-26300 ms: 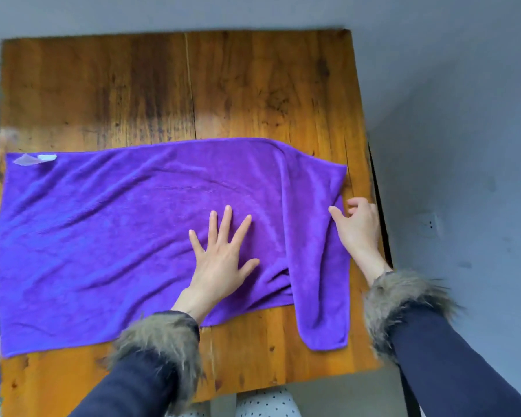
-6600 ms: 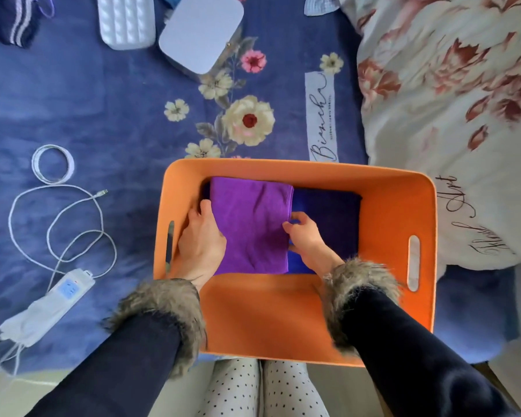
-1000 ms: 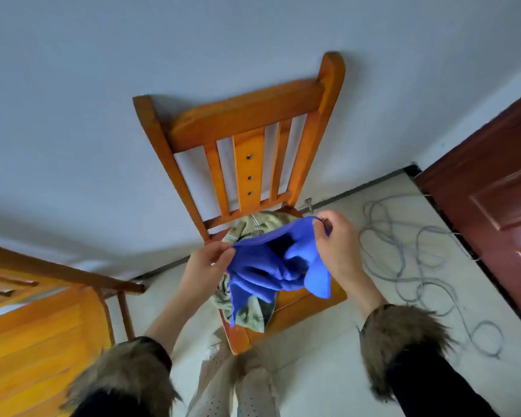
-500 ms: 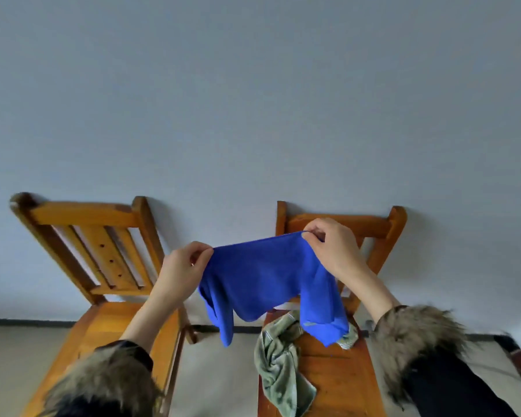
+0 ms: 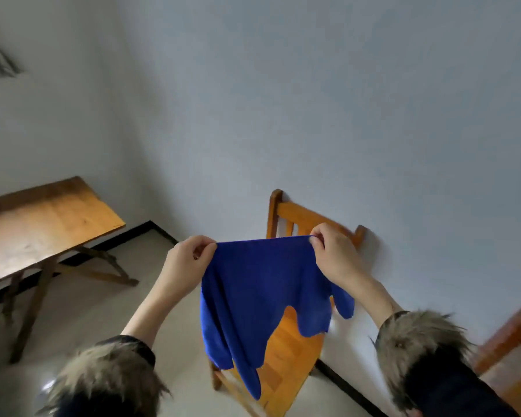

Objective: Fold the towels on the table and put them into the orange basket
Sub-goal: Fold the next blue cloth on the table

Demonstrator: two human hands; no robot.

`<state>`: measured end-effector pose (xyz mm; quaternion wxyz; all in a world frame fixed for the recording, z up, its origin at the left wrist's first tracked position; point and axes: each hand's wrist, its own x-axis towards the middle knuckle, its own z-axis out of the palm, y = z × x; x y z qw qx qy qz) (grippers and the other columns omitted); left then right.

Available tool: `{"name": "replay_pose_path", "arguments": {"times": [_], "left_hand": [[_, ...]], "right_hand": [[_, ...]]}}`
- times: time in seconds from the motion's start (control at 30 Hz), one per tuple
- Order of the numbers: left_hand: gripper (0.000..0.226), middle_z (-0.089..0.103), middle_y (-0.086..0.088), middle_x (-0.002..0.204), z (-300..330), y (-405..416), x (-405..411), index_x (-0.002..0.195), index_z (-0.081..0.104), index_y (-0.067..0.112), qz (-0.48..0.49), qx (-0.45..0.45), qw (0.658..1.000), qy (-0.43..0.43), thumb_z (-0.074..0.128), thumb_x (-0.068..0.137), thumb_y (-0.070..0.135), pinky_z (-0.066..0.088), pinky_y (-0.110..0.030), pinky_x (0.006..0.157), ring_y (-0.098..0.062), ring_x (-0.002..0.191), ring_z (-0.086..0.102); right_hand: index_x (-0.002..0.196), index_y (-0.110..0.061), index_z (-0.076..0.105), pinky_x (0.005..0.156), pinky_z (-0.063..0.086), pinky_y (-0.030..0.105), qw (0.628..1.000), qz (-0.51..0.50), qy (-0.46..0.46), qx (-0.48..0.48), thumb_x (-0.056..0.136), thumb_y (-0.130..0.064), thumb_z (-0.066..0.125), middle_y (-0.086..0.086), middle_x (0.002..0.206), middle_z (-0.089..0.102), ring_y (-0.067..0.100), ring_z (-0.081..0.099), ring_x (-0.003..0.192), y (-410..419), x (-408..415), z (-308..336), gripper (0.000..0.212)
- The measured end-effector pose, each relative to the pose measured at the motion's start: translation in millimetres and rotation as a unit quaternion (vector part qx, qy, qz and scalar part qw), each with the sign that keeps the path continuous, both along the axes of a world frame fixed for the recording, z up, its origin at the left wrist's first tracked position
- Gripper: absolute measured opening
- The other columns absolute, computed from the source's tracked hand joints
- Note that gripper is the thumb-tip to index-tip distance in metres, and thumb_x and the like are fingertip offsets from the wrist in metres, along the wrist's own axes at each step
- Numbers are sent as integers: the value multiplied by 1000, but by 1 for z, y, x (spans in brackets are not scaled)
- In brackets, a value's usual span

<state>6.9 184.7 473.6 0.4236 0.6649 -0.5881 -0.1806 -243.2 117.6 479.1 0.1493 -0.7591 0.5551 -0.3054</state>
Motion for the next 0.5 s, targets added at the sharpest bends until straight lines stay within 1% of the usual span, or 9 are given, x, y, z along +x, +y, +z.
{"name": "replay_pose_path", "arguments": {"times": [0.03,0.13,0.17,0.23,0.3,0.33,0.43,0.5], "left_hand": [[15,63,13,80,0,7,30,84,63,22,16,6,1000,-7,51,93,18,38,-7,60,-1,75,55],[18,60,19,76,0,31,117,82,61,27,57,28,997,-40,51,93,16,38,-7,59,1,73,55],[19,59,19,76,0,39,144,82,61,27,73,36,995,-50,50,93,15,37,-7,59,1,72,54],[18,59,18,77,0,53,193,87,63,23,110,44,992,-54,49,93,14,37,-9,60,0,73,54],[19,61,12,78,-1,68,237,89,64,22,154,49,986,-44,47,93,12,38,-13,62,-3,74,54],[20,62,9,79,-2,75,257,88,63,22,174,49,983,-40,47,93,12,39,-14,62,-4,73,55],[19,64,7,80,-6,88,316,85,63,24,231,32,972,-22,49,92,11,39,-13,64,-7,75,56],[17,65,4,80,-9,89,351,84,64,20,272,18,962,-14,52,92,11,39,-14,64,-11,78,57]], "right_hand": [[93,-18,50,77,46,35,1000,20,1,6,98,-21,42,-3,90,56,20,54,86,-5,32,-1,9],[90,-16,51,60,37,21,996,81,-18,29,97,-21,47,-4,82,55,16,51,78,-15,123,-1,9],[90,-15,52,58,36,18,995,97,-21,29,96,-22,48,-4,79,55,15,51,77,-17,153,-1,10],[87,-11,54,58,36,20,990,132,-31,31,95,-24,50,-5,74,55,16,51,73,-20,210,-1,15],[83,-9,54,57,37,19,985,163,-48,41,94,-26,53,-5,70,55,15,50,69,-21,263,-1,20],[81,-10,54,58,38,19,982,176,-53,47,93,-28,54,-5,70,56,15,51,69,-21,288,-1,22],[77,-12,53,62,39,25,973,216,-53,55,91,-30,57,-2,70,57,17,52,69,-25,357,-2,24],[77,-13,54,62,38,25,967,246,-39,51,91,-31,57,-3,69,56,17,52,69,-32,399,-6,23]]}}
